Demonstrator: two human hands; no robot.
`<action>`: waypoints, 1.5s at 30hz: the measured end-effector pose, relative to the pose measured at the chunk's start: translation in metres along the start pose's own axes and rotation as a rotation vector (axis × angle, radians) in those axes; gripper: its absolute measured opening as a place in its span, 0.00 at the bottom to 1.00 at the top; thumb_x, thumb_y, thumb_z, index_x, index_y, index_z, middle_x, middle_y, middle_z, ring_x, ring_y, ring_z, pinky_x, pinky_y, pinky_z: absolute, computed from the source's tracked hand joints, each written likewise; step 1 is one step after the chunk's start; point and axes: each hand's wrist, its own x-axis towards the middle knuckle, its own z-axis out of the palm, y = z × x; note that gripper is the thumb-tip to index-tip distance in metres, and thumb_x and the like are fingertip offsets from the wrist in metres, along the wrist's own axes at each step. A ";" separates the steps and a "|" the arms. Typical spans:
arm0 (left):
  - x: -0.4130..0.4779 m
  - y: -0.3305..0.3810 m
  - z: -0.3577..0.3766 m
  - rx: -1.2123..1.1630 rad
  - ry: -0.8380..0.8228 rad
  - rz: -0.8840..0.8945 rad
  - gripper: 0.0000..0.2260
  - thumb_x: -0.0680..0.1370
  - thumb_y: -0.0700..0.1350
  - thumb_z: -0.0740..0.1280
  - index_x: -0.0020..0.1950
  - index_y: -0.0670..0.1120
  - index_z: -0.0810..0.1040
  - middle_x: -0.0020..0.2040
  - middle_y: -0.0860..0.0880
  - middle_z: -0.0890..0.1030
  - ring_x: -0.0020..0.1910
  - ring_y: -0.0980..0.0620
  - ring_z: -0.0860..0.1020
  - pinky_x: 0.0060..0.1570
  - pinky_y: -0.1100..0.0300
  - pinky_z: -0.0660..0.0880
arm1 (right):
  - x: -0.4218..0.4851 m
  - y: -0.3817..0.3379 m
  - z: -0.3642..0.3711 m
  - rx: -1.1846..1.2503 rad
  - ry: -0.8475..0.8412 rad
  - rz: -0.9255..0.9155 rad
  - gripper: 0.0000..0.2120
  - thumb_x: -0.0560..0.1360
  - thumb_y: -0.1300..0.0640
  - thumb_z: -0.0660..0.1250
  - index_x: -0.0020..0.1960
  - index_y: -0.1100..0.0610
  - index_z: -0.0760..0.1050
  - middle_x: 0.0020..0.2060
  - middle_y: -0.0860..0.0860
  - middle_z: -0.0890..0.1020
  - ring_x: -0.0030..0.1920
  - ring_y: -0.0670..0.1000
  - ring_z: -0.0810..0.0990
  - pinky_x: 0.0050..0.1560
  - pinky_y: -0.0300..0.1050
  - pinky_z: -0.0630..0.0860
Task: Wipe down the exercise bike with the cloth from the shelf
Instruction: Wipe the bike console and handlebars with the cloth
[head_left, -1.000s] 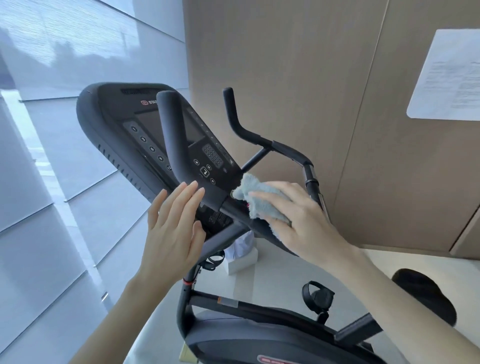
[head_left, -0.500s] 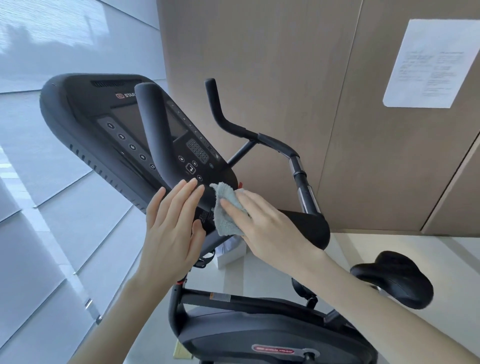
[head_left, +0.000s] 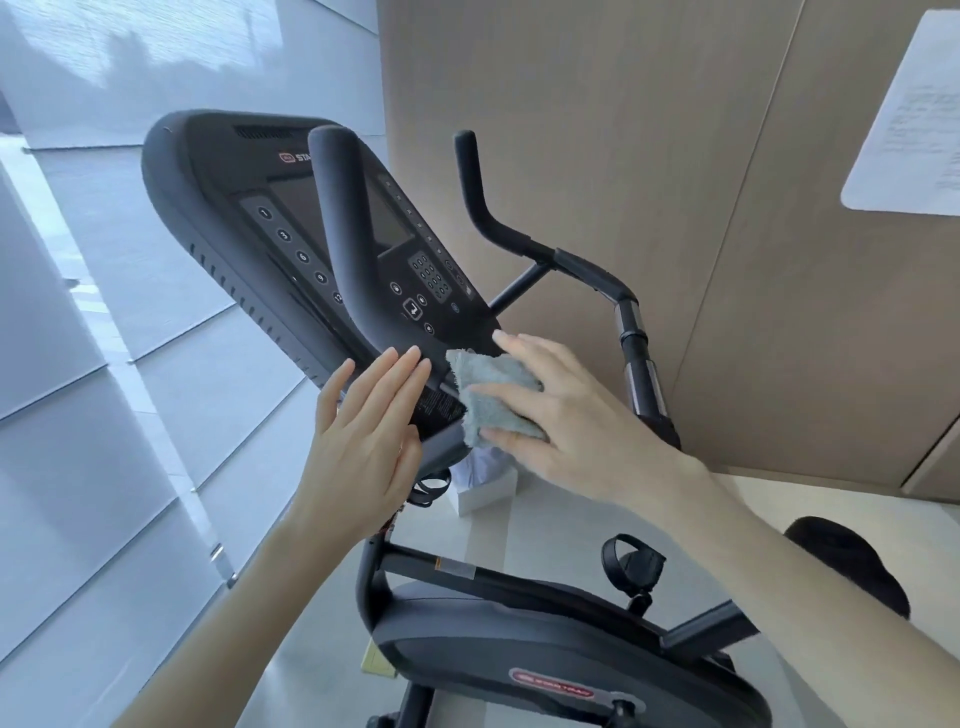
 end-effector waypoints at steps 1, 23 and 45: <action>0.000 0.003 -0.001 0.002 0.008 -0.020 0.22 0.76 0.40 0.55 0.70 0.39 0.69 0.71 0.44 0.69 0.71 0.46 0.65 0.71 0.44 0.56 | 0.005 -0.002 0.009 -0.123 -0.061 -0.031 0.23 0.78 0.49 0.62 0.71 0.51 0.66 0.75 0.57 0.55 0.75 0.56 0.52 0.73 0.52 0.51; -0.010 0.122 -0.004 0.156 -0.051 -0.248 0.22 0.77 0.42 0.53 0.71 0.39 0.68 0.71 0.43 0.69 0.72 0.44 0.64 0.72 0.45 0.56 | -0.127 0.107 0.004 -0.086 0.114 -0.457 0.19 0.71 0.72 0.63 0.59 0.60 0.79 0.65 0.59 0.74 0.65 0.60 0.72 0.59 0.56 0.76; 0.004 0.122 -0.012 0.180 -0.083 -0.303 0.22 0.78 0.43 0.53 0.70 0.39 0.68 0.72 0.44 0.68 0.72 0.46 0.64 0.73 0.51 0.53 | -0.059 0.089 0.000 0.476 -0.115 -0.189 0.21 0.80 0.59 0.61 0.72 0.54 0.65 0.72 0.52 0.65 0.73 0.49 0.59 0.72 0.37 0.53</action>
